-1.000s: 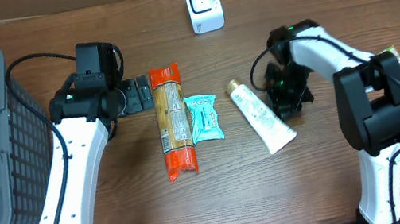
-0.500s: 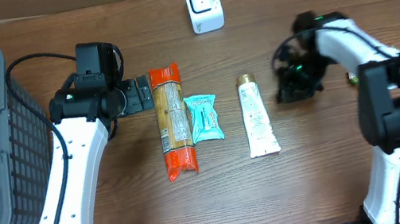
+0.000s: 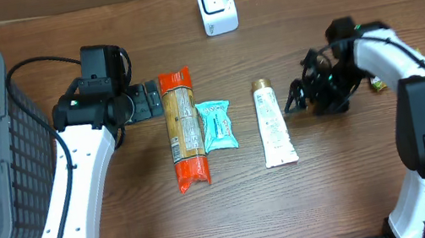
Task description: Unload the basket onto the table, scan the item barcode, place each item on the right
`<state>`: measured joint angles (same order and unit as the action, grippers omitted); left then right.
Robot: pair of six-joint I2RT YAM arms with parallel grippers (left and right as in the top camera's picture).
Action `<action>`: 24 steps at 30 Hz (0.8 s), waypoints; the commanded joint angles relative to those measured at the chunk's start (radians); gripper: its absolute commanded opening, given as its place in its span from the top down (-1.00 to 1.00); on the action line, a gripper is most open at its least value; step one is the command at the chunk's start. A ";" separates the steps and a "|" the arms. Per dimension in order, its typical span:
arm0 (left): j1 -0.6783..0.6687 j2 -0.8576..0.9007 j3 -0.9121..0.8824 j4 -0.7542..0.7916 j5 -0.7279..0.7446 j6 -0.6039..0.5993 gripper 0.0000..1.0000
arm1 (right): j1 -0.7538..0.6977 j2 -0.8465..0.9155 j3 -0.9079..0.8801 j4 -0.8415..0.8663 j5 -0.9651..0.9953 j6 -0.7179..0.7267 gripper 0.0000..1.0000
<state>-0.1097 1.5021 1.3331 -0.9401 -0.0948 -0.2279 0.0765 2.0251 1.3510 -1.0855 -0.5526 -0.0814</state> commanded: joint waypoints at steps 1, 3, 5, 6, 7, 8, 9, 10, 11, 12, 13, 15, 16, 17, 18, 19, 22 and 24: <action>-0.002 0.002 0.005 0.002 -0.009 0.023 -0.99 | 0.045 -0.015 -0.084 0.087 -0.079 -0.029 -0.75; -0.002 0.002 0.005 0.002 -0.009 0.023 -0.99 | 0.058 -0.015 -0.106 0.116 -0.079 -0.029 -0.75; -0.002 0.002 0.005 0.003 -0.009 0.023 -0.99 | 0.071 -0.015 -0.119 0.143 -0.079 -0.029 -0.75; -0.002 0.002 0.005 0.002 -0.009 0.023 -0.99 | 0.076 -0.015 -0.123 0.156 -0.079 -0.029 -0.75; -0.002 0.002 0.005 0.002 -0.009 0.023 -0.99 | 0.082 -0.015 -0.129 0.171 -0.078 -0.029 -0.74; -0.002 0.002 0.005 0.002 -0.010 0.023 -0.99 | 0.091 -0.015 -0.137 0.193 -0.078 -0.028 -0.71; -0.002 0.002 0.005 0.003 -0.009 0.023 -0.99 | 0.093 -0.015 -0.141 0.201 -0.078 -0.027 -0.70; -0.002 0.002 0.005 0.002 -0.010 0.023 -0.99 | 0.101 -0.015 -0.155 0.229 -0.078 -0.025 -0.66; -0.002 0.002 0.005 0.002 -0.010 0.023 -0.99 | 0.109 -0.015 -0.170 0.253 -0.078 -0.024 -0.59; -0.002 0.002 0.005 0.003 -0.009 0.023 -0.99 | 0.118 -0.015 -0.183 0.271 -0.077 -0.020 -0.53; -0.002 0.002 0.005 0.002 -0.010 0.023 -0.98 | 0.127 -0.015 -0.197 0.281 -0.069 -0.020 -0.47; -0.002 0.002 0.005 0.002 -0.009 0.023 -0.99 | 0.135 -0.015 -0.212 0.289 -0.048 -0.020 -0.36; -0.002 0.002 0.005 0.002 -0.009 0.023 -0.99 | 0.142 -0.015 -0.227 0.301 -0.034 -0.020 -0.32; -0.002 0.002 0.005 0.002 -0.009 0.023 -0.99 | 0.152 -0.015 -0.251 0.330 0.001 -0.020 -0.21; -0.002 0.002 0.005 0.002 -0.009 0.023 -0.99 | 0.159 -0.015 -0.266 0.350 0.021 -0.020 -0.12; -0.002 0.002 0.005 0.003 -0.009 0.023 -0.99 | 0.167 -0.015 -0.283 0.377 0.038 -0.020 0.07; -0.002 0.002 0.005 0.002 -0.010 0.023 -0.99 | 0.187 -0.015 -0.318 0.444 0.090 0.050 0.42; -0.002 0.002 0.005 0.003 -0.009 0.023 -0.99 | 0.187 -0.015 -0.318 0.449 0.100 0.082 0.62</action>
<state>-0.1097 1.5021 1.3331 -0.9394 -0.0948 -0.2279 0.2386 1.9549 1.0882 -0.6388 -0.6437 -0.0601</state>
